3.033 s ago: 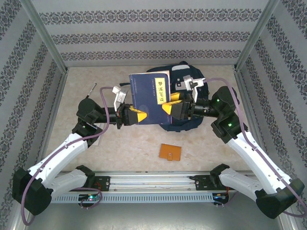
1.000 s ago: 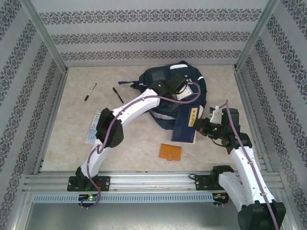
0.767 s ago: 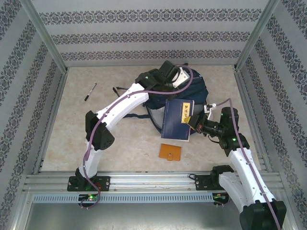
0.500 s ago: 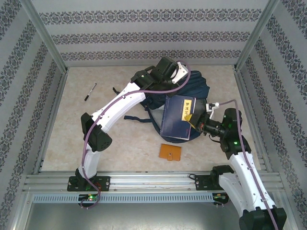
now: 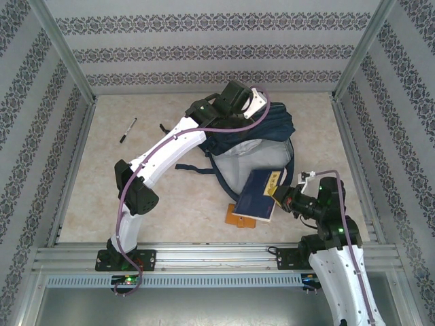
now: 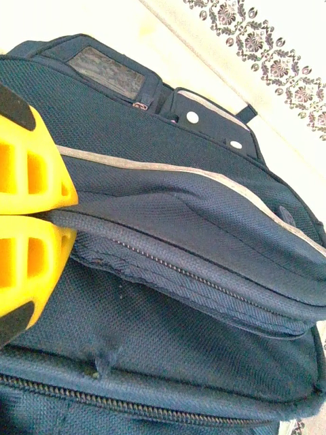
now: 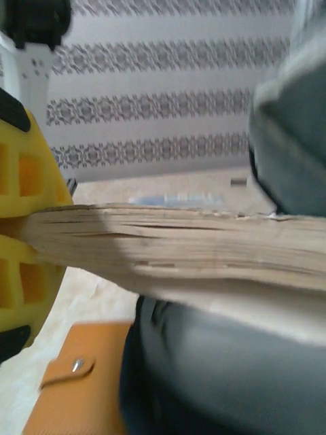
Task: Pack the student bag
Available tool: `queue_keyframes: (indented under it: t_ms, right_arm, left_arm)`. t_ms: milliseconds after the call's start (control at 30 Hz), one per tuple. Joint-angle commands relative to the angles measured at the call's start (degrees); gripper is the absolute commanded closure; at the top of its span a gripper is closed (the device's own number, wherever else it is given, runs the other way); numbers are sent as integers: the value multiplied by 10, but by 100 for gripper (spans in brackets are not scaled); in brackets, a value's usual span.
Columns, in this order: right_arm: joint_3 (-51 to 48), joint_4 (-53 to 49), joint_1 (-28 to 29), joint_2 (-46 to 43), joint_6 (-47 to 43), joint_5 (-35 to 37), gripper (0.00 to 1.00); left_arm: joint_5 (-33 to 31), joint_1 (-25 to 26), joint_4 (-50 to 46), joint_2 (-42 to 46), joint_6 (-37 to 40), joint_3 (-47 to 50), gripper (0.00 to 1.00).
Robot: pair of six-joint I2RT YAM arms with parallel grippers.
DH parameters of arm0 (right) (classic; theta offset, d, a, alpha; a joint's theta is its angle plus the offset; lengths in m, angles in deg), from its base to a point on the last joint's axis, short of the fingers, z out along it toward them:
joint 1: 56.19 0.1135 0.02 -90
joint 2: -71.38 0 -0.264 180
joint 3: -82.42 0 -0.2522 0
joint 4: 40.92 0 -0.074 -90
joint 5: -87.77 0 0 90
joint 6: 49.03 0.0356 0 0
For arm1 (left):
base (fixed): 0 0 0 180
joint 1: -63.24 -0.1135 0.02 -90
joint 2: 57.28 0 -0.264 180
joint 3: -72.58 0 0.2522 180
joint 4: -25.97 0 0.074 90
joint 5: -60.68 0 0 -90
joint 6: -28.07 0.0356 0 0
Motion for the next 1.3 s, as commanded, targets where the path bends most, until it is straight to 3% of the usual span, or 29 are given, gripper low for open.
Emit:
queue_keyframes:
  t_ms: [0,167,333,467,567,800,967,1133,1267]
  right_arm:
    - [-1,21,-1,24,0,18,100]
    - [9,197,-1,132,42,3,100]
    - [42,292,1,231,62,36,100]
    - [22,427,4,321,111,80,100]
    - [33,497,8,388,109,136,100]
    - [67,567,28,487,181,356,100]
    - [93,640,93,563,212,467,100]
    - [110,673,171,632,244,631,100]
    - [138,811,186,754,281,609,100]
  left_arm:
    - [19,2,75,33,-8,-6,100]
    - [50,2,64,41,-19,-5,100]
    - [79,2,59,41,-64,-13,100]
    - [121,3,33,26,-108,-47,100]
    - [122,2,15,18,-145,-69,100]
    - [147,2,37,14,-218,-72,100]
    - [163,2,53,5,-229,-72,100]
    - [168,2,69,-1,-240,-72,100]
    - [166,1,66,-2,-230,-72,100]
